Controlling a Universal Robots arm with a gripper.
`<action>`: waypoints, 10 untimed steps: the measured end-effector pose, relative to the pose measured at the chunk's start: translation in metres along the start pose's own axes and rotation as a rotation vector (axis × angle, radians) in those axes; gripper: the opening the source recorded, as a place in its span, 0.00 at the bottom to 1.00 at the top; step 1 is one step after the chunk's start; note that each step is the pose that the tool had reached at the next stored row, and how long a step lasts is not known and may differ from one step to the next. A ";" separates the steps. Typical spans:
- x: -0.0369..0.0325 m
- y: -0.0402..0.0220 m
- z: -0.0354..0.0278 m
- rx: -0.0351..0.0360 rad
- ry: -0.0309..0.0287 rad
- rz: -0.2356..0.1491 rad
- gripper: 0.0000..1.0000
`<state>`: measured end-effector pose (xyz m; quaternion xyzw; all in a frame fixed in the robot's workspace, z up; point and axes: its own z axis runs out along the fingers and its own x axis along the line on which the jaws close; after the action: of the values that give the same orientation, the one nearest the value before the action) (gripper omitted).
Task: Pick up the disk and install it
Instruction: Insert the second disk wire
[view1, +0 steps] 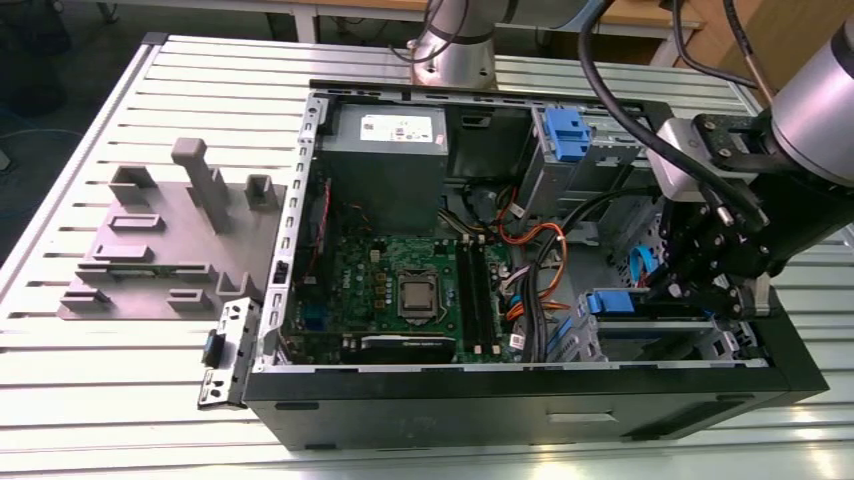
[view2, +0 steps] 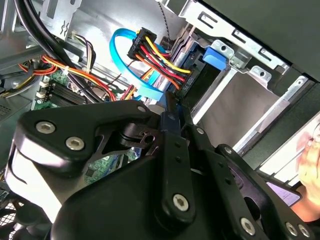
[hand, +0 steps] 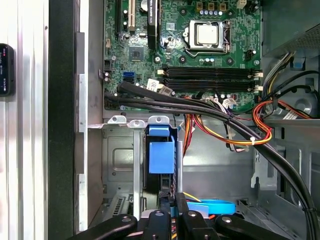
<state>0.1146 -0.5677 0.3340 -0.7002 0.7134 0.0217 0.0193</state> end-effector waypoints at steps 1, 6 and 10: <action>0.0000 0.0000 0.0002 0.0000 -0.0003 0.000 0.16; 0.0001 0.0000 0.0018 0.0000 -0.0013 0.000 0.16; 0.0003 0.0000 0.0047 0.0000 -0.0008 0.000 0.16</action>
<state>0.1146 -0.5677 0.3292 -0.7002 0.7134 0.0220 0.0195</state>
